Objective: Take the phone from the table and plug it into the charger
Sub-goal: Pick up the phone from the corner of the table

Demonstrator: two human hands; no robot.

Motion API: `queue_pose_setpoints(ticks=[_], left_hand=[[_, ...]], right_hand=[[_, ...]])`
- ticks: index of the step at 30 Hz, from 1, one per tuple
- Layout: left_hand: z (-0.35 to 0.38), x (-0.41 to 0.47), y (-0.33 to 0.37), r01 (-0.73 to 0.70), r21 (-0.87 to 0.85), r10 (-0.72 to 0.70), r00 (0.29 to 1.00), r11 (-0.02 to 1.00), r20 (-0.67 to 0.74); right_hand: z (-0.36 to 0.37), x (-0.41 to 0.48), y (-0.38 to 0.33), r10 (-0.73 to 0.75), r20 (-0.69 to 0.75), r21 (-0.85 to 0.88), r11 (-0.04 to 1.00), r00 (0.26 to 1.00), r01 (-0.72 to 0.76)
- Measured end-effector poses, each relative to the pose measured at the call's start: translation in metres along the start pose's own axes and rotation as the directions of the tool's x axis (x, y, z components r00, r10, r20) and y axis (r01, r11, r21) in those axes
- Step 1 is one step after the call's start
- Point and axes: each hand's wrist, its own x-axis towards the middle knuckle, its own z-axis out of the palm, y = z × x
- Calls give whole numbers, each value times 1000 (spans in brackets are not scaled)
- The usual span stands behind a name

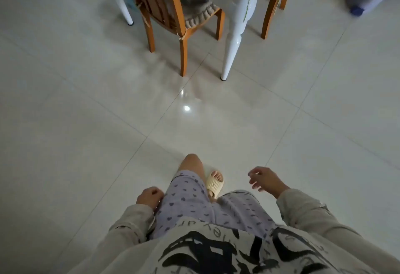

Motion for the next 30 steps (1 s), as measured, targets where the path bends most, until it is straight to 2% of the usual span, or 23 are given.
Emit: queue_pose_setpoints(ticks=[4,6,11,19,25,30], left_hand=[[-7,4,5,79,195,-95,993,978,73],[-11,10,16,78,226,-101,991,971,90],[-39,36,62,91,246,-115,990,965,84],[-109,99,193,-37,113,27,995,993,93],[-137,120,291,-122,-10,122,979,992,163],[-142,124,337,-130,-106,149,967,986,204]], right_hand=[[-18,7,-37,-117,-93,140,982,989,129],[-25,13,-55,-139,-119,197,967,983,161],[-38,36,-88,-96,-133,241,962,986,126],[-67,76,-125,131,-101,250,963,986,-102],[-85,89,-130,253,-110,300,930,961,-210],[-98,94,-136,310,-72,343,900,948,-269]])
